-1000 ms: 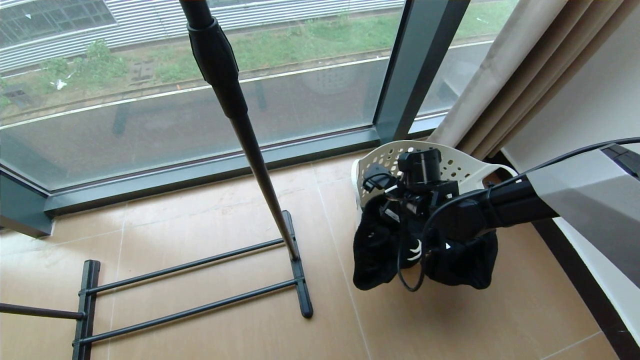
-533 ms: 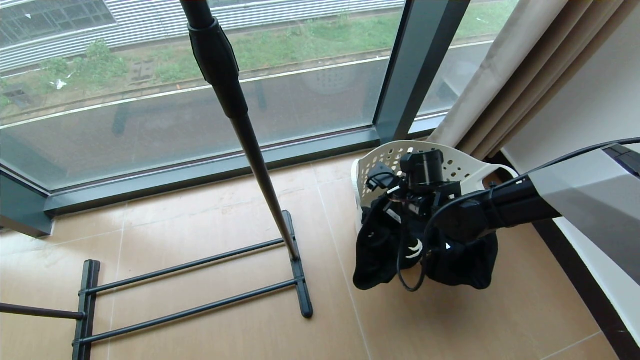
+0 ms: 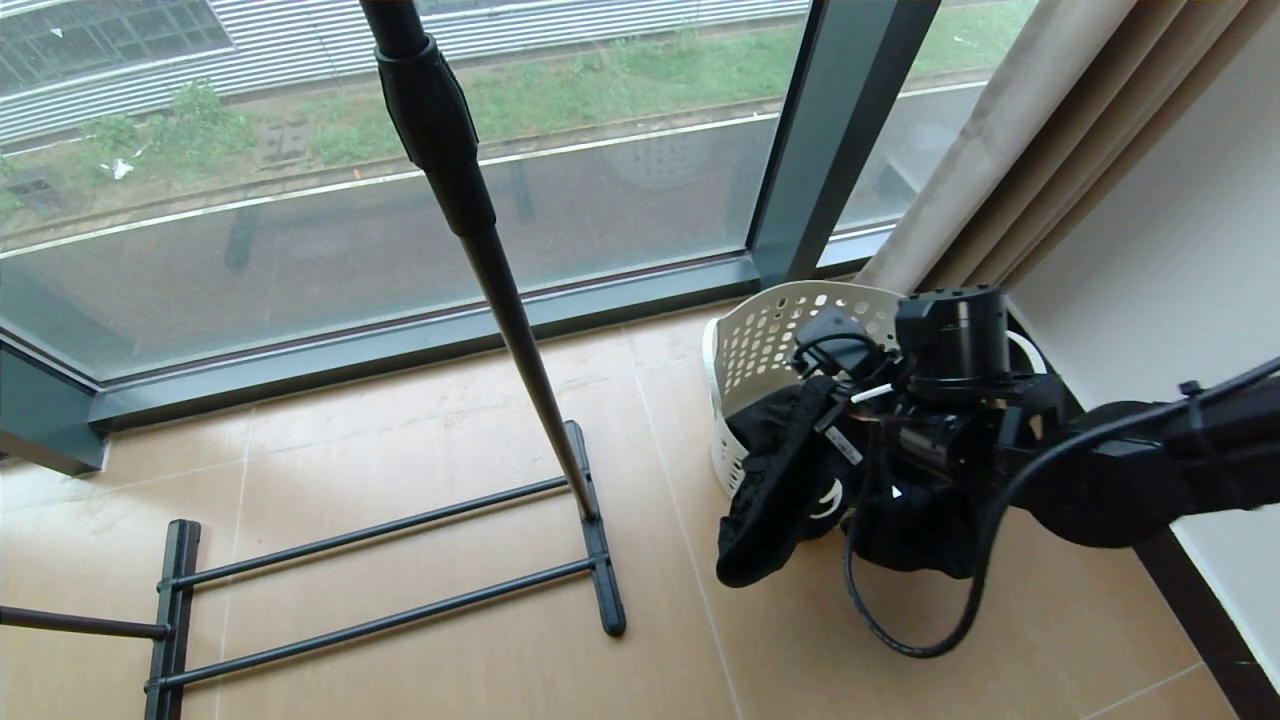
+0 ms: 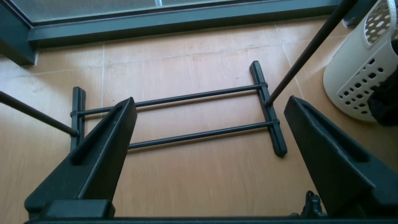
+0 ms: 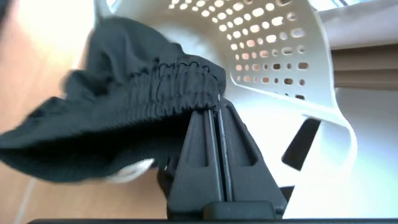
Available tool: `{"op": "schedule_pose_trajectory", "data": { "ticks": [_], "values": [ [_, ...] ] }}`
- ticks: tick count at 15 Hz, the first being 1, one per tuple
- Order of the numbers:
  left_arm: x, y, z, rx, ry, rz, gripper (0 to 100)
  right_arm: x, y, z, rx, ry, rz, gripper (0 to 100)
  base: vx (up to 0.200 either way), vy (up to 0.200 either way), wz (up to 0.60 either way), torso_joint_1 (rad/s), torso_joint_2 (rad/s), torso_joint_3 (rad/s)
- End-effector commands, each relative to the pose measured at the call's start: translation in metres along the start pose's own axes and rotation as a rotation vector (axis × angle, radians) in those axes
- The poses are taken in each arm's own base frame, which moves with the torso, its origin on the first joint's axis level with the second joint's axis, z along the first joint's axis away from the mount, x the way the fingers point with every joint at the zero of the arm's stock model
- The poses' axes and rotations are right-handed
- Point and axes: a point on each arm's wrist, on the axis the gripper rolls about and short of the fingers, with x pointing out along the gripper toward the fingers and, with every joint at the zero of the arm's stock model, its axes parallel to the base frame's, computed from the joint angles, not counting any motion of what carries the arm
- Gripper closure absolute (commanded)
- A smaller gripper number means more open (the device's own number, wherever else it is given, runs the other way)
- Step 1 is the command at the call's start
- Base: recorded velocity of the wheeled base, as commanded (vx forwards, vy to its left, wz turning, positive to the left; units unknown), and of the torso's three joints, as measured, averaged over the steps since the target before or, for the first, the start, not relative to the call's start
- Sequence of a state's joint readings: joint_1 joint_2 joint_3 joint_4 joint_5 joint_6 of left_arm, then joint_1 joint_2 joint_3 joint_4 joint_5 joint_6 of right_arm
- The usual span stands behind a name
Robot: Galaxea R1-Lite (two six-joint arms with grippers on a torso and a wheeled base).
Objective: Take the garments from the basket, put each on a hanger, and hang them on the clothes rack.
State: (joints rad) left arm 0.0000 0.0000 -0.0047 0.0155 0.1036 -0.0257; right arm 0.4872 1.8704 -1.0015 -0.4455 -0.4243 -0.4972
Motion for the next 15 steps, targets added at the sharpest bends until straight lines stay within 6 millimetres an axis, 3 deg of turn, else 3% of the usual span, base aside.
{"op": "schedule_pose_trajectory", "data": {
  "ticks": [1,5,7,15],
  "values": [
    [0.000,0.000,0.000,0.000,0.000,0.001,0,-0.083,-0.009,0.001,0.052,-0.168,0.014,100,0.000,0.000,0.00,0.000,0.00,0.000],
    [0.000,0.000,0.000,0.001,0.000,0.001,0,-0.144,0.000,-0.006,0.138,-0.290,0.123,100,0.000,0.000,0.00,0.000,0.00,0.000],
    [0.000,0.000,0.000,0.001,0.000,-0.001,0,-0.171,-0.007,-0.018,0.151,-0.346,0.147,100,0.000,0.000,0.00,0.000,0.00,0.000],
    [0.000,0.000,0.000,-0.001,-0.002,-0.001,0,-0.183,-0.014,-0.022,0.169,-0.377,0.134,100,0.000,0.000,0.00,0.001,0.00,0.074]
  ]
}}
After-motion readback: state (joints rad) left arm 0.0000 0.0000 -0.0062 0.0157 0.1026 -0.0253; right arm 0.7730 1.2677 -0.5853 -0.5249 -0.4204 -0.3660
